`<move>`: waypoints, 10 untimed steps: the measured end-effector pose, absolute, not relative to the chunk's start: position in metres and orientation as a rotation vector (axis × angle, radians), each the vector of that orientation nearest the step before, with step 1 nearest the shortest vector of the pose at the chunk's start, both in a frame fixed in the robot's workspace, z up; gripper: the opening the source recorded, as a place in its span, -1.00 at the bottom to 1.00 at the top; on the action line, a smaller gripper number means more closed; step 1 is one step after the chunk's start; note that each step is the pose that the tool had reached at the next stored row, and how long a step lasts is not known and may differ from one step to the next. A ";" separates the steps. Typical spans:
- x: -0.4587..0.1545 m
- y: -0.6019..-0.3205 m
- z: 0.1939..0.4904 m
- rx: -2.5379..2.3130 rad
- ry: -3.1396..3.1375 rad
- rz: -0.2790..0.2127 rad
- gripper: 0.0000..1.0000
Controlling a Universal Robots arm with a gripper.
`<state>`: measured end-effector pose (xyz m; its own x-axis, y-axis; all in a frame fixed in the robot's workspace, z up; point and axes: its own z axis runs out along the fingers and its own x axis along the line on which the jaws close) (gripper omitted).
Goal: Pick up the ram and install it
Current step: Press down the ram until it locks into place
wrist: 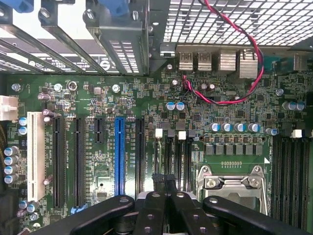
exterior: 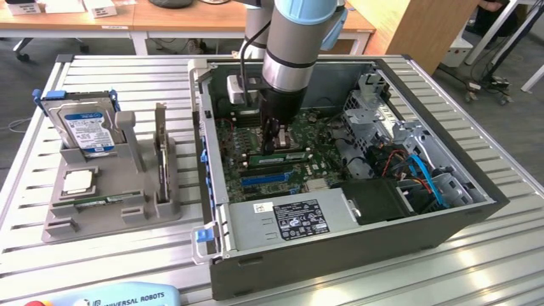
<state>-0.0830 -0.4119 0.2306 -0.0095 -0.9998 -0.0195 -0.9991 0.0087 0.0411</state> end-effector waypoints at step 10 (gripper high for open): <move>-0.083 -0.412 0.227 2.200 -2.220 -0.067 -0.80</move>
